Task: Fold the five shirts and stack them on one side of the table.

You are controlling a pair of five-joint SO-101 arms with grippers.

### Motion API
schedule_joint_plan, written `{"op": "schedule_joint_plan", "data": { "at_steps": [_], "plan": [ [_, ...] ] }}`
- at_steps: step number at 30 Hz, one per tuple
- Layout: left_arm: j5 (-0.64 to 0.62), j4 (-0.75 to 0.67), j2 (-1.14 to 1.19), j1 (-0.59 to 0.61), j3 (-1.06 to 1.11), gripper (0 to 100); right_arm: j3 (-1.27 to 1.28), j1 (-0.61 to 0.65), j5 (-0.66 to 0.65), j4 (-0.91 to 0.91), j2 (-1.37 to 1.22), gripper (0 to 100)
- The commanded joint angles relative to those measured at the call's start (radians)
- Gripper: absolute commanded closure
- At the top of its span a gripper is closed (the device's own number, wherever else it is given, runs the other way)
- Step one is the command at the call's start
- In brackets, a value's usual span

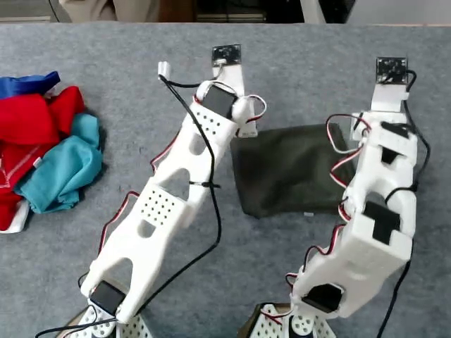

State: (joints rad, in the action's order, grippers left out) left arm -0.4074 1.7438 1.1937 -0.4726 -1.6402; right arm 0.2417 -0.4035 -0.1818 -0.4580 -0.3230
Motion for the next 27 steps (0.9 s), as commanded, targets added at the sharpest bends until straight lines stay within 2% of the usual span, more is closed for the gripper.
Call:
{"op": "schedule_joint_plan", "data": {
  "at_steps": [1,8,24,27],
  "plan": [
    [0.011,-0.017,0.007,0.0,-0.032,98,0.016,-0.015,0.002,0.048,0.087,99.3],
    [0.026,-0.138,0.14,0.012,-0.031,98,0.019,-0.01,0.0,0.046,0.087,99.3],
    [0.043,-0.143,0.166,0.018,-0.032,98,0.041,-0.015,-0.028,0.044,0.094,99.3],
    [0.041,-0.143,0.166,0.017,-0.032,98,0.038,-0.012,-0.075,0.009,0.114,99.3]
  ]
}}
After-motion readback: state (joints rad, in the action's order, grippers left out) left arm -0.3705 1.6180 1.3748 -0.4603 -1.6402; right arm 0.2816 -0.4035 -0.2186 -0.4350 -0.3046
